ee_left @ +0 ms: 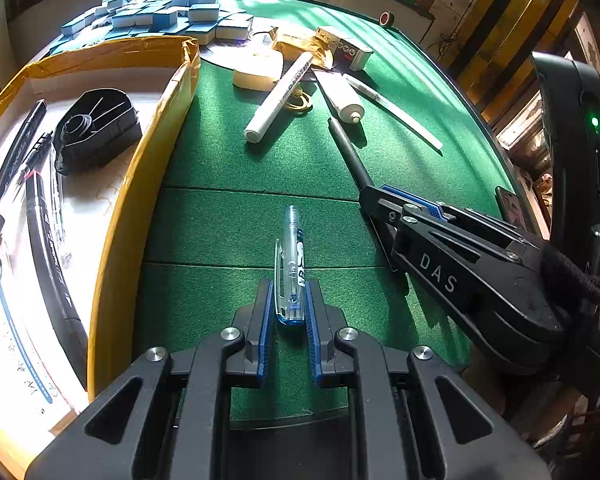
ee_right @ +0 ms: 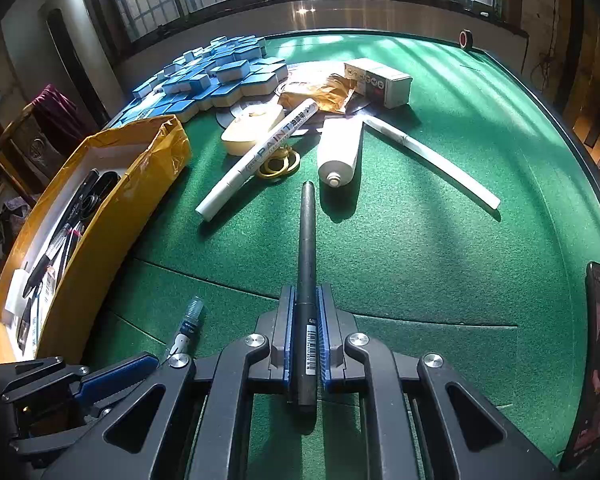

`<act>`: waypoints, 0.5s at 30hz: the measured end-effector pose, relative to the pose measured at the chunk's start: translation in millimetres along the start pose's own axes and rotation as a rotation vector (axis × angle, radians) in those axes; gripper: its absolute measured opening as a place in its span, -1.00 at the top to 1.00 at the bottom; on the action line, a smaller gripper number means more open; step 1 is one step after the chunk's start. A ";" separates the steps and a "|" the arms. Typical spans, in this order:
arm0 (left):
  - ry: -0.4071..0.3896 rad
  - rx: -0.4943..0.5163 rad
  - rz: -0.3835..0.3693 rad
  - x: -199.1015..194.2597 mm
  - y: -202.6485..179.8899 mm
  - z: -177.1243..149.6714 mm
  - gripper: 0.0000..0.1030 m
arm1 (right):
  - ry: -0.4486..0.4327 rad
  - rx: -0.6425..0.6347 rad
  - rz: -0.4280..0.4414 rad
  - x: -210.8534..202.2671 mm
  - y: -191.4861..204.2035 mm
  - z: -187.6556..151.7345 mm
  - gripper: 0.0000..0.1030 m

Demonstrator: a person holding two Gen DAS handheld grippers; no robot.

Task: Organize objects
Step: 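Carry the clear pen with the left tool while the right tool carries the black pen over the tray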

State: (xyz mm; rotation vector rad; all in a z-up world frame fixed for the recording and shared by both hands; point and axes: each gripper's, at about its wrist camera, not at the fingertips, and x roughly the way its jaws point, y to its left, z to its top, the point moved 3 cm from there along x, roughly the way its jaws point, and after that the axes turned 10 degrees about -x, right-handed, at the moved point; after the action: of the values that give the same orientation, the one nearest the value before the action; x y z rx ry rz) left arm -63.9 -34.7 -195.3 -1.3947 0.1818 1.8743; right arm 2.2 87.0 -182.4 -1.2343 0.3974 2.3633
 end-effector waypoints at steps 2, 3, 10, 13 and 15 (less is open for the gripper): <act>0.000 0.001 0.000 0.0 0.2 0.1 0.75 | 0.005 -0.008 0.000 -2.1 0.6 -3.0 0.81; 0.000 0.000 0.000 0.0 0.2 0.1 0.75 | 0.004 -0.007 -0.001 -3.5 0.8 -4.9 0.81; -0.006 -0.002 0.005 -0.6 -0.1 -0.5 0.75 | 0.007 0.038 0.032 -7.5 -2.8 -11.3 0.81; 0.007 -0.034 -0.012 -2.1 3.6 -0.7 0.75 | 0.010 0.077 0.076 -7.9 -6.8 -11.8 0.81; 0.012 -0.043 -0.021 -3.1 5.1 -2.0 0.75 | 0.009 0.090 0.089 -8.1 -7.8 -12.3 0.81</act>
State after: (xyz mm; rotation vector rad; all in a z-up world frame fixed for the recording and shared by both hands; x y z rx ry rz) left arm -65.4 -40.8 -195.0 -1.4317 0.1336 1.8628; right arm 18.8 86.2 -182.9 -1.2096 0.5658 2.3865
